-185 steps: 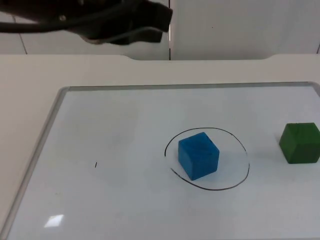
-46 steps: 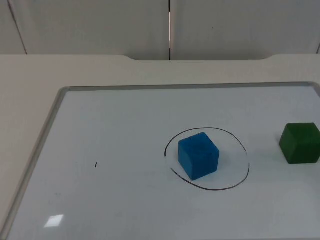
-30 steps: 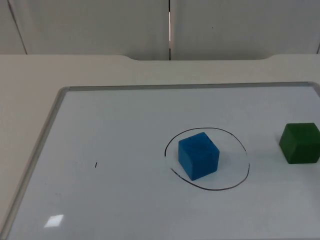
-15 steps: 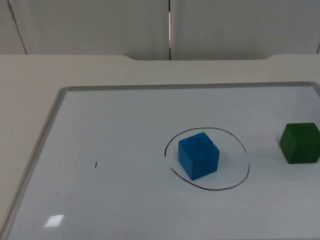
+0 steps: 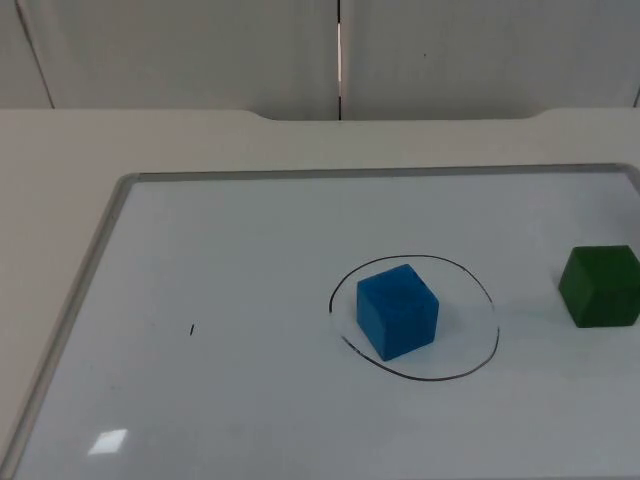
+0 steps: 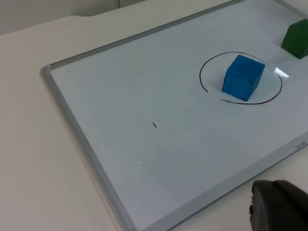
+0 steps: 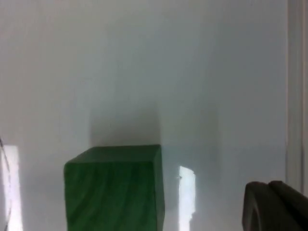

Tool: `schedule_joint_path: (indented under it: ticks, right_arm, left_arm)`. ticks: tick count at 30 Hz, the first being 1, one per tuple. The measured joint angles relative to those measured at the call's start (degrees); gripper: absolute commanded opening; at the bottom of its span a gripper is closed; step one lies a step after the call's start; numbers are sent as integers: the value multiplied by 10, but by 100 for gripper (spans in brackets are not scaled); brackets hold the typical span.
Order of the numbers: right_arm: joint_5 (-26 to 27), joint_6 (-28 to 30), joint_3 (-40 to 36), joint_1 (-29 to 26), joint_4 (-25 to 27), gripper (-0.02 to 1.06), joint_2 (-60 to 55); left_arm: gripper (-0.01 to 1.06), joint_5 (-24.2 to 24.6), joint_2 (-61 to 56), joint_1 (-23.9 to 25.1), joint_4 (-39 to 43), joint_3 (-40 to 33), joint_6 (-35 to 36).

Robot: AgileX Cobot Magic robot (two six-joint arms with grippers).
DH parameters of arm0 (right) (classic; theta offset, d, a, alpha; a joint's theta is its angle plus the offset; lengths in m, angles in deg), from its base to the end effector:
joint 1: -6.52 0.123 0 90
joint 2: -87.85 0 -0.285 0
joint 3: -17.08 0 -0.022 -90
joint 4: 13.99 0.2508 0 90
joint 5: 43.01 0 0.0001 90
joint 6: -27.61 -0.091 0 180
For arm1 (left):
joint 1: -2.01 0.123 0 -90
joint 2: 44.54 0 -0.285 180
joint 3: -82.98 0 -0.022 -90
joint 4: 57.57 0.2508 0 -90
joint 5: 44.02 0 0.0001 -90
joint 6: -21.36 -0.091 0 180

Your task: Push the two cubes into the marked area.

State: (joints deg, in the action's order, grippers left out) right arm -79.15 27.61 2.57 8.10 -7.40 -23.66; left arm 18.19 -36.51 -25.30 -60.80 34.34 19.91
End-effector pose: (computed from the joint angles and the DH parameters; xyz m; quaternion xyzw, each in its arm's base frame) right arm 0.3480 0.0158 0.1721 0.0270 0.9867 0.0428 0.1542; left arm -0.0067 -0.0017 0.2751 0.2151 0.8334 -0.1412 0.4891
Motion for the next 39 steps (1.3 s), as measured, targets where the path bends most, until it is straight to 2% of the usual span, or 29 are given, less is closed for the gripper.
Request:
schedule_joint_path:
  ticks: [10,24,32,39]
  right_arm:
    - [19,0,0,0,5,0,-79]
    - [23,0,0,0,24,0,-82]
    - [47,13,0,33,28,0,-82]
    - [44,10,0,34,28,0,-82]
  left_arm:
    - [0,0,0,0,0,0,0]
    - [0,0,0,0,0,0,0]
    - [0,0,0,0,0,0,0]
    - [0,0,0,0,0,0,0]
